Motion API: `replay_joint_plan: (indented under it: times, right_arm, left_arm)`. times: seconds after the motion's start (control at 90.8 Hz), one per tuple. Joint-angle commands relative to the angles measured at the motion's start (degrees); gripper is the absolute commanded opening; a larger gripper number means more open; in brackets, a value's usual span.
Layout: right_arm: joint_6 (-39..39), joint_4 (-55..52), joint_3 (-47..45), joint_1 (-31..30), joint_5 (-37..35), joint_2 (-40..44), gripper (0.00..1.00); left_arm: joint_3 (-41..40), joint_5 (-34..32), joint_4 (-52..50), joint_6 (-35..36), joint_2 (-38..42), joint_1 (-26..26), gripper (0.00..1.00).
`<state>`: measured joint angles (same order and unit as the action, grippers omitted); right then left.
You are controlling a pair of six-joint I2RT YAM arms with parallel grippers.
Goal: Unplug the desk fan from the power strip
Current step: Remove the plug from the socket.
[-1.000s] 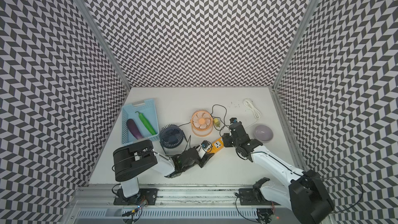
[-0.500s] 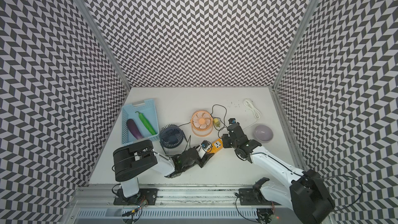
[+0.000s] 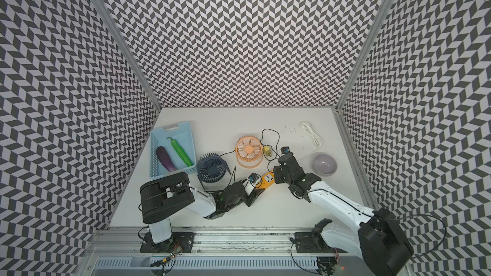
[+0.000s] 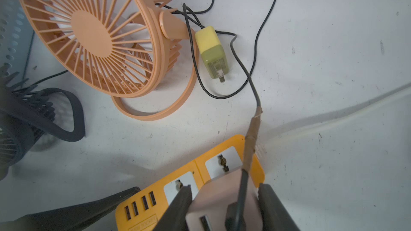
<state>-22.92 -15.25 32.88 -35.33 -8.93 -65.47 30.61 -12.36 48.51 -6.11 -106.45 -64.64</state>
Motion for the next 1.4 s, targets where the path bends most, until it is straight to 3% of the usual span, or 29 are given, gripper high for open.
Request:
replay_joint_plan:
  times: [0.0, 0.143, 0.341, 0.474, 0.683, 1.002, 1.179, 1.388]
  right_arm:
    - [-1.7, 6.2, 1.6, -3.9, 8.5, -0.5, 0.23]
    - [-1.8, 4.9, 1.7, -2.4, 6.5, 0.7, 0.23]
    - [-2.2, 7.2, -1.2, 6.4, 15.2, 4.2, 0.23]
    - [-0.5, 6.5, -0.7, 6.3, 16.3, 2.5, 0.23]
    - [0.1, 5.1, 0.7, 2.3, 11.1, 1.0, 0.23]
    - [-0.8, 3.8, 5.5, 3.2, 10.5, 1.3, 0.23]
    - [-0.3, 4.4, 10.6, 7.4, 10.4, -0.8, 0.24]
    - [-2.7, 6.8, 15.1, 14.3, 16.2, -6.8, 0.24]
  left_arm:
    - [0.4, 3.1, -7.0, 0.4, -3.0, -1.2, 0.31]
    - [0.5, 3.1, -7.4, 0.5, -3.1, -1.2, 0.31]
    - [0.4, 2.7, -7.4, 0.4, -3.0, -1.2, 0.31]
    - [0.6, 3.1, -7.4, 0.2, -3.4, -1.2, 0.31]
    - [0.8, 2.8, -7.5, 0.2, -3.6, -1.3, 0.31]
    - [0.7, 3.2, -7.1, 0.2, -3.6, -1.4, 0.31]
    - [0.3, 3.0, -6.9, 0.2, -2.9, -1.4, 0.31]
    - [0.2, 3.1, -6.8, 0.2, -2.2, -1.8, 0.32]
